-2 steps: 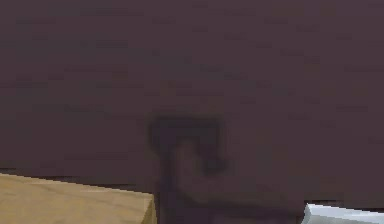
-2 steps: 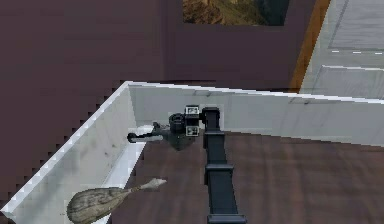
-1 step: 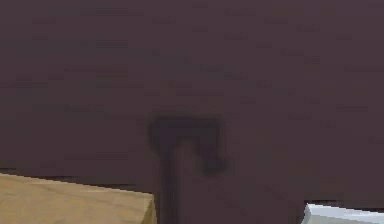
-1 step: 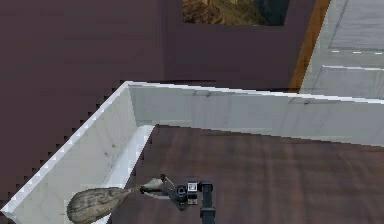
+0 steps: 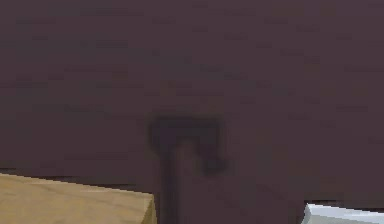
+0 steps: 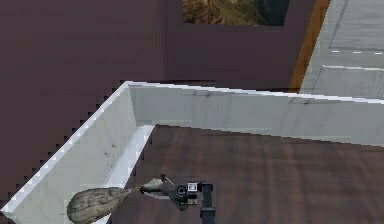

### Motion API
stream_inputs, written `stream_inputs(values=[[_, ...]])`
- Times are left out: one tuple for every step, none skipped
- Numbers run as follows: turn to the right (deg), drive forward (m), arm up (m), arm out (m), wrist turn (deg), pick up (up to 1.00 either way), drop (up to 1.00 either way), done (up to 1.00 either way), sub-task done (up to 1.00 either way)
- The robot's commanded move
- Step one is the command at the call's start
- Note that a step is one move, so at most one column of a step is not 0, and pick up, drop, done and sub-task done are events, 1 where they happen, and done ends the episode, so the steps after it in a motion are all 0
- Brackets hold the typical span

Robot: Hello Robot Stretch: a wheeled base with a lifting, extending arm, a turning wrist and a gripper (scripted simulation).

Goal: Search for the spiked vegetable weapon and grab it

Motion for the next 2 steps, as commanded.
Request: stream_inputs(values=[[0.0, 0.00, 0.10, 0.00, 0.0, 0.00, 0.00, 0.00, 0.00], [0.0, 0.00, 0.00, 0.00, 0.0, 0.00, 0.00, 1.00, 0.00]])
